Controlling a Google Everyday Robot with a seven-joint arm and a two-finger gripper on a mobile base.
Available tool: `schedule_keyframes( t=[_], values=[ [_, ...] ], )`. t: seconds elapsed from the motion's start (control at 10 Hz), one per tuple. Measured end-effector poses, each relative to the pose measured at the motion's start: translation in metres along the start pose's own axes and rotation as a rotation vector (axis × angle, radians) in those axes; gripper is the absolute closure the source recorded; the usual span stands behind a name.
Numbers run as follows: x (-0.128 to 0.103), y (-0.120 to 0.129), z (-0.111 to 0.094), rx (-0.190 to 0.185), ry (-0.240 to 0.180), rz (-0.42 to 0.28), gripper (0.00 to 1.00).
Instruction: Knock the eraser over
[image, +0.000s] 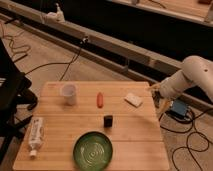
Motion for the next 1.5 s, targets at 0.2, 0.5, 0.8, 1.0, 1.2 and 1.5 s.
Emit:
schedule_keyframes(
  t=[0.2, 0.5, 0.8, 1.0, 1.2, 1.5],
  values=[
    [-0.0002, 0.0, 0.0, 0.0, -0.001, 0.0, 0.22],
    [-0.0002, 0.0, 0.0, 0.0, -0.001, 0.0, 0.22],
    [-0.0002, 0.0, 0.0, 0.0, -0.001, 0.0, 0.22],
    [0.0, 0.0001, 0.0, 0.0, 0.0, 0.0, 0.22],
    [-0.0001, 0.0, 0.0, 0.0, 0.0, 0.0, 0.22],
    [-0.0002, 0.0, 0.0, 0.0, -0.001, 0.0, 0.35]
  ],
)
